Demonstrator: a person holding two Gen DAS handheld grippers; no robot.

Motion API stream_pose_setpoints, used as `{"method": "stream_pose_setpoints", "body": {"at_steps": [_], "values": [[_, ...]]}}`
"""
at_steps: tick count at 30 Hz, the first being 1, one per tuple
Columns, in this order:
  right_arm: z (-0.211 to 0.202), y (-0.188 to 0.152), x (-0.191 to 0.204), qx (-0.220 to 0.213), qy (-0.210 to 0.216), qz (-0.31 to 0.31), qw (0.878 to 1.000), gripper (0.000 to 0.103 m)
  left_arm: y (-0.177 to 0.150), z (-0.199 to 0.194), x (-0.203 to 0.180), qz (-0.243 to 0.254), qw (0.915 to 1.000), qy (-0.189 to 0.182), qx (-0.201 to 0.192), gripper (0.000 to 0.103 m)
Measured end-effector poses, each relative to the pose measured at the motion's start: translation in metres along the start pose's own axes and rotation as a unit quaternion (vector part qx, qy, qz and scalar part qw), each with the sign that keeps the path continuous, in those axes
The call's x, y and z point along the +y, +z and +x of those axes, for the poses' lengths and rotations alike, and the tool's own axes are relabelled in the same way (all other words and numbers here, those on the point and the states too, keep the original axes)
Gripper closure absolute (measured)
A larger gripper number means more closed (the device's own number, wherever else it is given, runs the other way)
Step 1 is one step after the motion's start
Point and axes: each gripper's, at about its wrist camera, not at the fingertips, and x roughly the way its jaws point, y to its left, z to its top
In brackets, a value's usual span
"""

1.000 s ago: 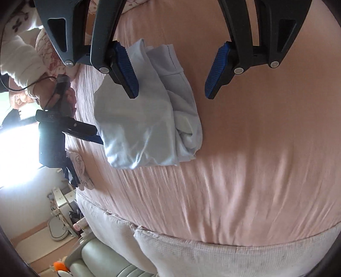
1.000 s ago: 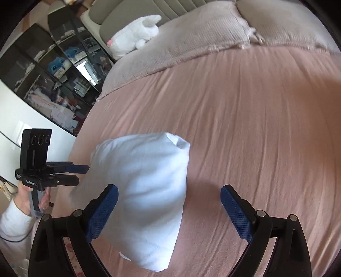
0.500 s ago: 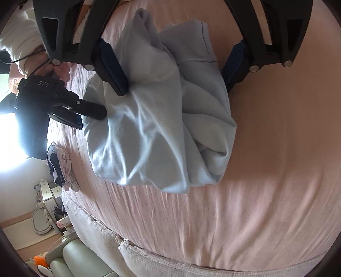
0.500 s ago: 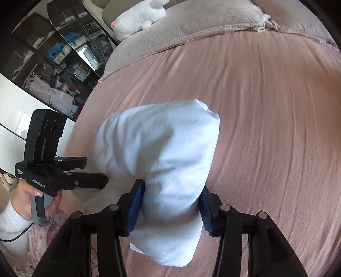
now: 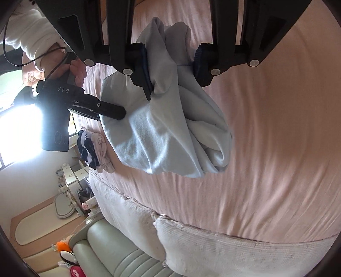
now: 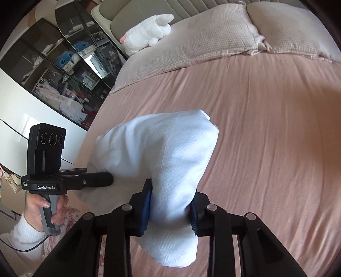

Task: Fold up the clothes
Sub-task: 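Grasp the folded shirt with both grippers and carry it to the clothes pile, then lower the folded shirt onto the clothes pile and open both grippers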

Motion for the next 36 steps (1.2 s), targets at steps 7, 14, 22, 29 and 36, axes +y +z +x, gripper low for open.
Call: {"method": "stream_pose_setpoints", "body": {"at_steps": [7,14,22,29,36], "values": [[-0.124,0.011,-0.055,-0.072,-0.055,0.022,0.996,0.074,0.054,0.047,-0.111,0.077,0.9955,-0.054,0.003,0.074],[-0.260,0.019,-0.165,-0.129,-0.149,0.063,0.978,0.074,0.107,0.151,-0.231,0.131,0.9876,-0.086,0.012,0.074],[-0.310,0.034,-0.288,-0.134,-0.172,0.099,0.971,0.073,0.146,0.269,-0.318,0.153,0.9831,-0.096,0.033,0.074],[-0.263,0.010,-0.352,-0.107,-0.144,0.123,0.976,0.051,0.130,0.305,-0.289,0.172,0.9817,-0.051,0.064,0.054],[-0.340,-0.005,-0.333,-0.265,-0.244,0.119,0.925,0.035,0.129,0.244,-0.324,0.308,0.9485,0.010,-0.074,0.051]]}}
